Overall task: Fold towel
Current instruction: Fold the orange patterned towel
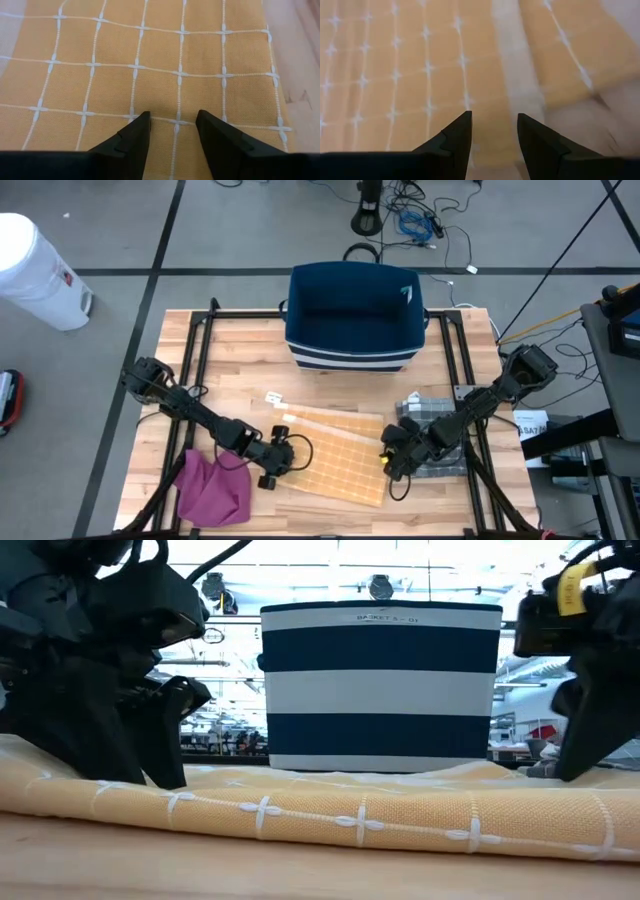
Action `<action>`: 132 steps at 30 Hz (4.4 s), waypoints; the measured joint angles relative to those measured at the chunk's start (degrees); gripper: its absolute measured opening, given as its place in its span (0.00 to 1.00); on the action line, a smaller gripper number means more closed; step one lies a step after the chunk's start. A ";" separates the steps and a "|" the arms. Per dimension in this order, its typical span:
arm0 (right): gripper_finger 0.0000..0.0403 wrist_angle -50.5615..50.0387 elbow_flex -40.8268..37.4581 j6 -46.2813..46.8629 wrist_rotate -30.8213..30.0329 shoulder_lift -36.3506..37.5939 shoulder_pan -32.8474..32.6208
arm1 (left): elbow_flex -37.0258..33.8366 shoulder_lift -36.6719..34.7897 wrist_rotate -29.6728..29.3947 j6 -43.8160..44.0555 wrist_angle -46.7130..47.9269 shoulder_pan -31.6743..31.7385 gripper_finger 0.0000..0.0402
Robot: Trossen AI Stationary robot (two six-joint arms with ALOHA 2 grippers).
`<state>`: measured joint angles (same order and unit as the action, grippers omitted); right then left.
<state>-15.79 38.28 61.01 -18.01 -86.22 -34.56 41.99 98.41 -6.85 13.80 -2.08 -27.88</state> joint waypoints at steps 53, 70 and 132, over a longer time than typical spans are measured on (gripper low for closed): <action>0.19 5.62 -5.07 19.40 -10.85 -0.47 -6.65 | -0.16 0.20 -1.27 -0.39 -1.38 0.55 0.43; 0.00 17.77 -4.43 -14.53 -21.88 7.82 -7.14 | -0.14 0.20 -2.41 -1.10 -1.78 0.52 0.43; 0.00 10.72 -2.36 -31.64 -1.33 3.20 22.88 | 2.14 0.00 -4.13 -5.10 3.13 3.99 0.43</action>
<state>-5.07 35.92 29.37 -19.34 -83.02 -11.69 44.13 98.41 -10.98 8.70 1.05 -23.89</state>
